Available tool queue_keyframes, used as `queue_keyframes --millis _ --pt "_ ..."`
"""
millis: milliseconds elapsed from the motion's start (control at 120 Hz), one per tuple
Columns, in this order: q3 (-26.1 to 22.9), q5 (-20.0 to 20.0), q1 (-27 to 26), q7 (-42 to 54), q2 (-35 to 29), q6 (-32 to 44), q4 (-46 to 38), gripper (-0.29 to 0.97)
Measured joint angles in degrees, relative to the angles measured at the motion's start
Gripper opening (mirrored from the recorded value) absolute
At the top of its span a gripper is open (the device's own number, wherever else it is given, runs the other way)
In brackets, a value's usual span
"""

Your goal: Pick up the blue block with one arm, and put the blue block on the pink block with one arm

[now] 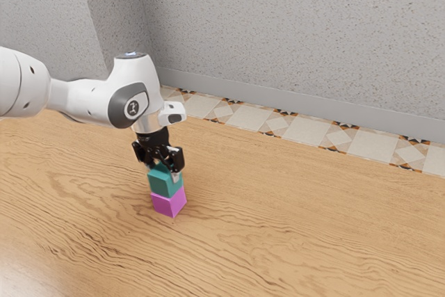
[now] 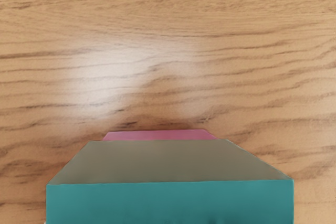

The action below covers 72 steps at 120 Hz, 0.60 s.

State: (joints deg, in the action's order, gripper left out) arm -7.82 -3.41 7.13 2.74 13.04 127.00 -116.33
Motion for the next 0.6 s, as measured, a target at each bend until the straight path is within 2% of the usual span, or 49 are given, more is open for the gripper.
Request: queue_keyframes --millis 175,267,317,383,500,600 --pt "0.0 -0.3 0.0 0.9 -0.2 0.5 -0.1 0.61" --pt "0.0 -0.3 -0.4 1.3 -2.4 0.3 -0.1 0.63" --pt "-0.1 -0.4 -0.4 1.5 -6.0 -0.7 -0.1 0.64" --pt "-0.1 -0.4 -0.4 1.7 -14.6 -4.1 -0.1 0.65" --pt "0.3 -0.2 -0.3 2.0 -25.4 -13.9 1.4 0.66" --pt "0.4 0.2 0.0 2.2 -30.9 -24.2 8.0 0.67"
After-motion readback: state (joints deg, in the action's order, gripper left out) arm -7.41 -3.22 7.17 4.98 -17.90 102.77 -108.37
